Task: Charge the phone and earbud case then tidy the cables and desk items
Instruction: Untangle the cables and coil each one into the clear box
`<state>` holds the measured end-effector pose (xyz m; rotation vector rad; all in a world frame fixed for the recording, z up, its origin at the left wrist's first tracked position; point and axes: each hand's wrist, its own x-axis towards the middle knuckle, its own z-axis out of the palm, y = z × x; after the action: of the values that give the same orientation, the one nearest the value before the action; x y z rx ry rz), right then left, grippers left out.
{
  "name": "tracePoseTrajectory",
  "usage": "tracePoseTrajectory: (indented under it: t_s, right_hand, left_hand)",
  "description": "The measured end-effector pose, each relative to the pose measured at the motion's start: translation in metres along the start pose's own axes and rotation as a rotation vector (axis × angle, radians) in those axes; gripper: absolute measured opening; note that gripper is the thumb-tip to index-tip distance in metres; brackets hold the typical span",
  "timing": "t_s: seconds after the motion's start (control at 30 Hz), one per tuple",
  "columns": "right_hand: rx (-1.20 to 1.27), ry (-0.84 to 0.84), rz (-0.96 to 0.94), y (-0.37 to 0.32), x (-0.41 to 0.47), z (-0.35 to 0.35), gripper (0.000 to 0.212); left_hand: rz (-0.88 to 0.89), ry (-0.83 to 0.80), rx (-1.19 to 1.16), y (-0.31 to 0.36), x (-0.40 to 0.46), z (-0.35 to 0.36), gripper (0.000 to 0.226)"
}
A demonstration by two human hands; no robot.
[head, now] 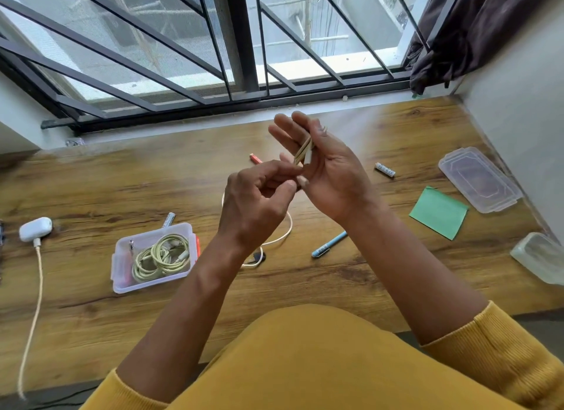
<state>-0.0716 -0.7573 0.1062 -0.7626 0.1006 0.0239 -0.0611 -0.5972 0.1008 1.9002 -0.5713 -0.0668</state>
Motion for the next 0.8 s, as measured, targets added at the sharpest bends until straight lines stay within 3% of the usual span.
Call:
tracePoseTrajectory:
  t_s: [0.1, 0.3, 0.6, 0.8]
  right_hand:
    - [0.05, 0.031, -0.009, 0.001, 0.001, -0.001, 0.031]
    - [0.173, 0.044, 0.036, 0.01, -0.001, 0.006, 0.03]
    - [0.241, 0.125, 0.057, 0.013, -0.005, 0.007, 0.028]
    - [0.242, 0.112, 0.044, 0.01, -0.005, 0.008, 0.028]
  left_hand:
    - [0.091, -0.053, 0.028, 0.0, 0.003, -0.003, 0.035]
    - [0.258, 0.111, 0.107, -0.002, 0.008, 0.001, 0.013]
    - [0.333, 0.03, 0.115, -0.01, 0.01, 0.0, 0.015]
    - [0.316, 0.137, 0.115, -0.013, 0.007, 0.006, 0.012]
